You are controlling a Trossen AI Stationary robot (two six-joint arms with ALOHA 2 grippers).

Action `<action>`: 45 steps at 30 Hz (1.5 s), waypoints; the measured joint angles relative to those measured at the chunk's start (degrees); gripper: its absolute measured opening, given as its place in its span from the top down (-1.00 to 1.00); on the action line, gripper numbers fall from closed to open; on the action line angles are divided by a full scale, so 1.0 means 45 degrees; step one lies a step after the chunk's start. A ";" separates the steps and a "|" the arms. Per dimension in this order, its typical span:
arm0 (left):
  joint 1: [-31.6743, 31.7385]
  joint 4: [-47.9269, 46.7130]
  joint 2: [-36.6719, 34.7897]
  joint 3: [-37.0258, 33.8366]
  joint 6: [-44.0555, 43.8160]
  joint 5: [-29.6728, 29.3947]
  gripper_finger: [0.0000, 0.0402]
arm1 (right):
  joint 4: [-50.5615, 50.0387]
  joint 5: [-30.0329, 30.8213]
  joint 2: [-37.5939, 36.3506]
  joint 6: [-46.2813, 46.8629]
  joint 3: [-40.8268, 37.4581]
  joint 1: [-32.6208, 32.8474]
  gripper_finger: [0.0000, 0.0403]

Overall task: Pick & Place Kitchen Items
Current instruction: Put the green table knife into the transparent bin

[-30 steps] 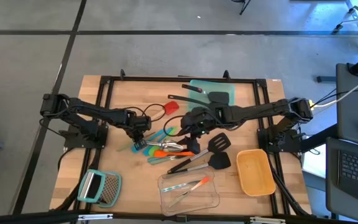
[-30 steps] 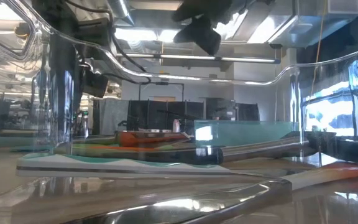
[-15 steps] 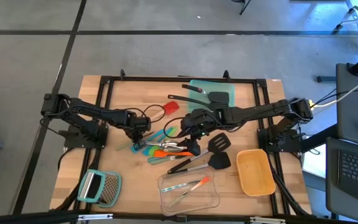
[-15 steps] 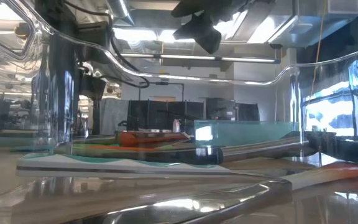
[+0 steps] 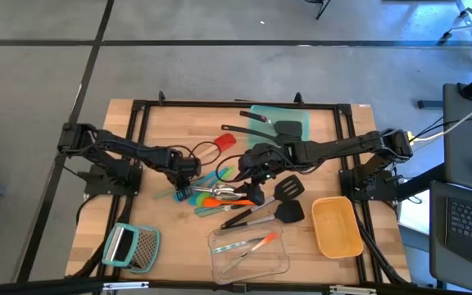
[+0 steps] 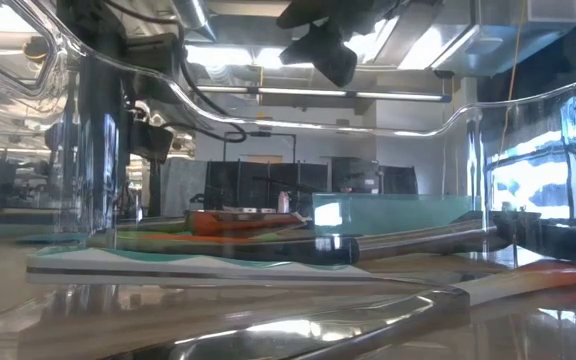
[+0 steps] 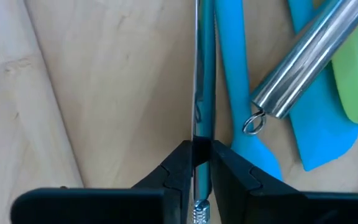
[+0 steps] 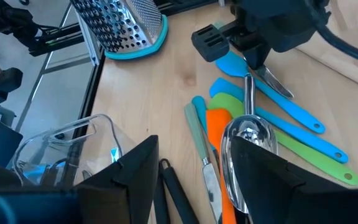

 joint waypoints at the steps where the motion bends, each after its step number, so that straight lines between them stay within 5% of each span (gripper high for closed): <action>1: -0.0049 -0.0005 0.0000 -0.0005 -0.0057 -0.0035 0.75 | -0.0025 0.0003 0.0000 0.0003 0.0001 0.0000 -0.01; 12: -0.0523 -0.0052 0.0019 -0.0024 -0.0391 -0.0549 0.97 | -0.0026 0.0019 0.0000 -0.0002 0.0003 -0.0006 -0.01; 28: -0.0322 -0.1453 -0.0364 0.0298 -0.1078 -0.0511 0.98 | -0.0023 -0.0066 0.0000 0.0258 0.0000 -0.0005 -0.01; 36: -0.0239 -0.3090 -0.1542 0.1706 -0.1198 -0.1171 0.98 | -0.0346 -0.1445 -0.0118 0.0076 -0.0002 0.0000 -0.01; 45: -0.0707 -0.3003 -0.2241 0.3917 -0.1687 0.0149 0.99 | -0.2275 -0.1781 -0.1565 0.0107 -0.0006 0.0010 -0.01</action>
